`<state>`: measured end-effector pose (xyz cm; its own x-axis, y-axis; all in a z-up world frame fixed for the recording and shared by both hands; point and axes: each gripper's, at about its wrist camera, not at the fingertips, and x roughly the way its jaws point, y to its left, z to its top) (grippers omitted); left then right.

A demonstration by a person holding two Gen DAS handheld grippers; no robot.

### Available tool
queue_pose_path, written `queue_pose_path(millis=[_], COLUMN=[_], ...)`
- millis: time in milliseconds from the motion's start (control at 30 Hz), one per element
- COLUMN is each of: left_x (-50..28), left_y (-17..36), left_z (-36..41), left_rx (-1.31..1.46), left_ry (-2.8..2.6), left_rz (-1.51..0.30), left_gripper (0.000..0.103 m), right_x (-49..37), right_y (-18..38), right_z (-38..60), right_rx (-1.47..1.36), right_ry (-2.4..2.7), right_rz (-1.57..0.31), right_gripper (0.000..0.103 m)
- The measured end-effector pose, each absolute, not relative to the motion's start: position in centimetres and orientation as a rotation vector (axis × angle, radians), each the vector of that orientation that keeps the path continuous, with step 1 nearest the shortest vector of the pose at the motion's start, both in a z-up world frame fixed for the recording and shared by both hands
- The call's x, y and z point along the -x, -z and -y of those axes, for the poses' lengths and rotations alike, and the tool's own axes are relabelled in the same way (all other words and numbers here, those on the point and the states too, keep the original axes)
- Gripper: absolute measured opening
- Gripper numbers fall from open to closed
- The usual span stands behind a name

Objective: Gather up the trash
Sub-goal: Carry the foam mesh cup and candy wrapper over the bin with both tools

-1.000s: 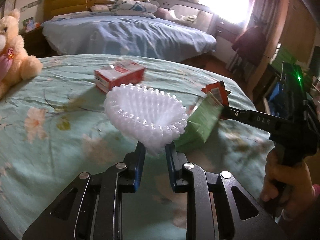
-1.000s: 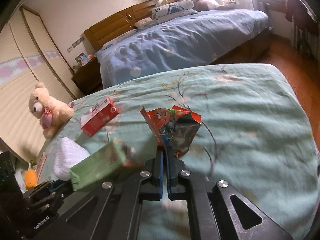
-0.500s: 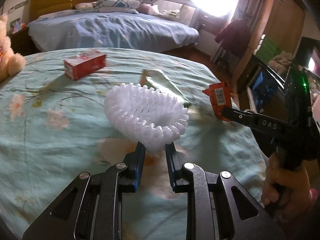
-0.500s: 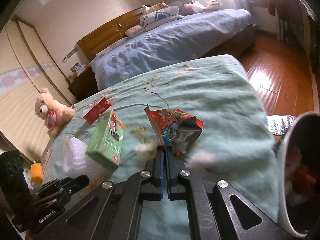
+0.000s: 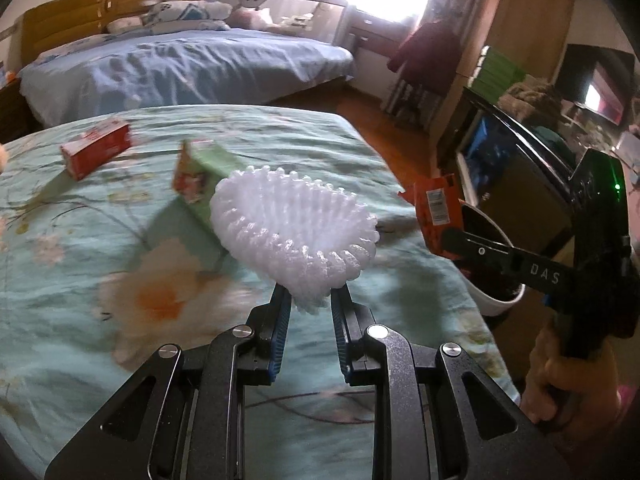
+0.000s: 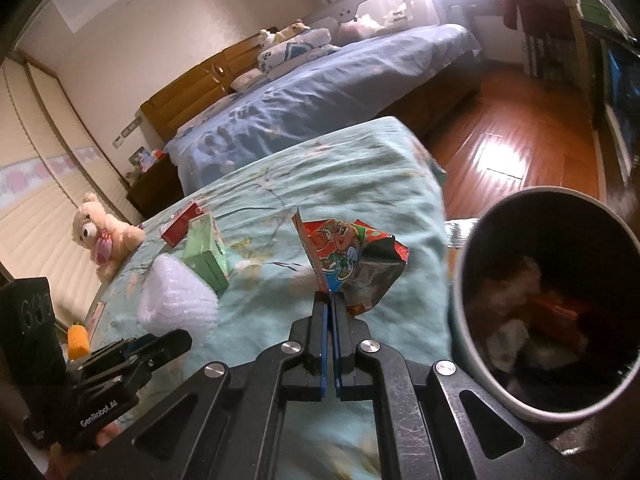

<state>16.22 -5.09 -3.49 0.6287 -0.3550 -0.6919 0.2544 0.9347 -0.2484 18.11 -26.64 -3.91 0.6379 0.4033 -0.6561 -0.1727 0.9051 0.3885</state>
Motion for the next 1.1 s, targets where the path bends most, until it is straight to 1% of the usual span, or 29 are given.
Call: queue_pose_path(millis=[400, 1100], left_x=[-15.7, -16.1], left_y=[3.2, 3.0], left_z=[10.3, 17.1], left_rx=[0.073, -0.021], left_ry=[0.432, 0.524], left_rz=[-0.831, -0.838], left_gripper=[0.020, 0.020], right_x=[-15.7, -13.6], right_y=[4.5, 5.1], right_z=[31.5, 37.9], right_rx=[-0.343, -0.405], right_ry=[-0.258, -0.161], right_rz=[-0.808, -0.790], right_gripper=[0.001, 0.002])
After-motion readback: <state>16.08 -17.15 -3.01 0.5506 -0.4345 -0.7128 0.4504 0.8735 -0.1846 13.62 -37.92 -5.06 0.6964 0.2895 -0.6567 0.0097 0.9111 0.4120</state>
